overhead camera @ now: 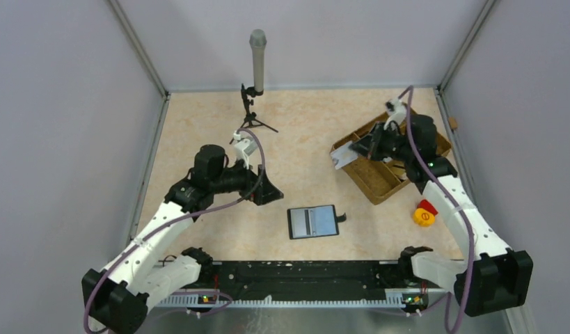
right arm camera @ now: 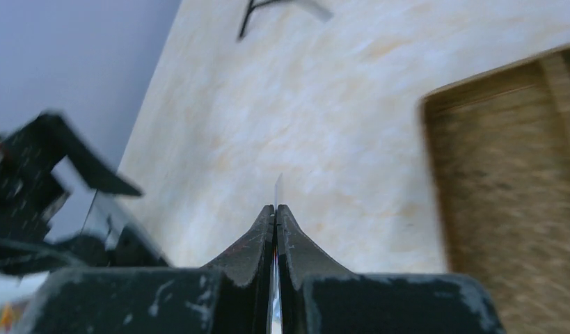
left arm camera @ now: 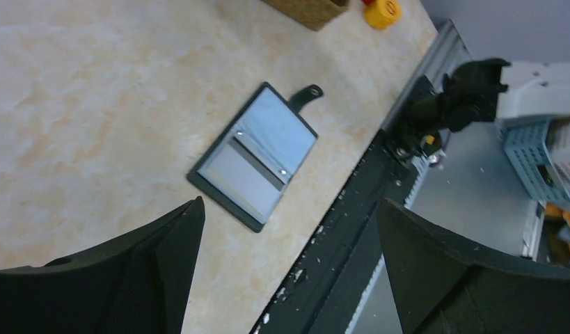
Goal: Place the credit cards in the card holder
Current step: Pick up the credit card from the storage box.
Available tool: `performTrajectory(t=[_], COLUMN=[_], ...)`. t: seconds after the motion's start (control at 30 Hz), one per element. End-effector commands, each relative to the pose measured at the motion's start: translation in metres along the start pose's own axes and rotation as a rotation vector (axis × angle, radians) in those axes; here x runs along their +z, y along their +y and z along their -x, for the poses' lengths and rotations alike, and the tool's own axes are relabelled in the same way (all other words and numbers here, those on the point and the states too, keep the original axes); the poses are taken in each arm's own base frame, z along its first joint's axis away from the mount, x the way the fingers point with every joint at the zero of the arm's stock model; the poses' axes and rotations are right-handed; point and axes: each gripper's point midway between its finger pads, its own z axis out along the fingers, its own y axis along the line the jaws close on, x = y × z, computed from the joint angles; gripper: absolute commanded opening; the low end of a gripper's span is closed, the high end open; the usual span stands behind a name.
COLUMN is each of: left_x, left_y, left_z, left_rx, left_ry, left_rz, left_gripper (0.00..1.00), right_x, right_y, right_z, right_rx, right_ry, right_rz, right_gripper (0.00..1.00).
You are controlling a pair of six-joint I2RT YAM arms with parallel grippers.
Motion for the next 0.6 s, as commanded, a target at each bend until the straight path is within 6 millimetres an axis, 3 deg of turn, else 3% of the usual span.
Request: performTrajectory(t=[0.0, 0.17, 0.3, 0.4, 0.57], left_x=[0.008, 0.016, 0.019, 0.015, 0.015], left_y=[-0.051, -0.067, -0.075, -0.090, -0.096], left_z=[-0.006, -0.025, -0.036, -0.044, -0.051], left_rx=[0.089, 0.100, 0.100, 0.090, 0.070], left_ry=[0.039, 0.122, 0.169, 0.217, 0.260], left_rz=[-0.247, -0.317, -0.352, -0.448, -0.503], left_gripper=[0.96, 0.97, 0.96, 0.81, 0.44], right_x=[-0.012, -0.034, -0.049, -0.052, -0.053], right_y=[0.077, 0.147, 0.177, 0.188, 0.198], right_z=[-0.074, -0.130, -0.153, -0.163, -0.166], right_rx=[-0.095, -0.144, -0.176, -0.192, -0.214], right_ry=[0.274, 0.452, 0.529, 0.571, 0.582], right_rz=[0.333, 0.678, 0.842, 0.892, 0.932], right_gripper=[0.00, 0.00, 0.00, 0.00, 0.00])
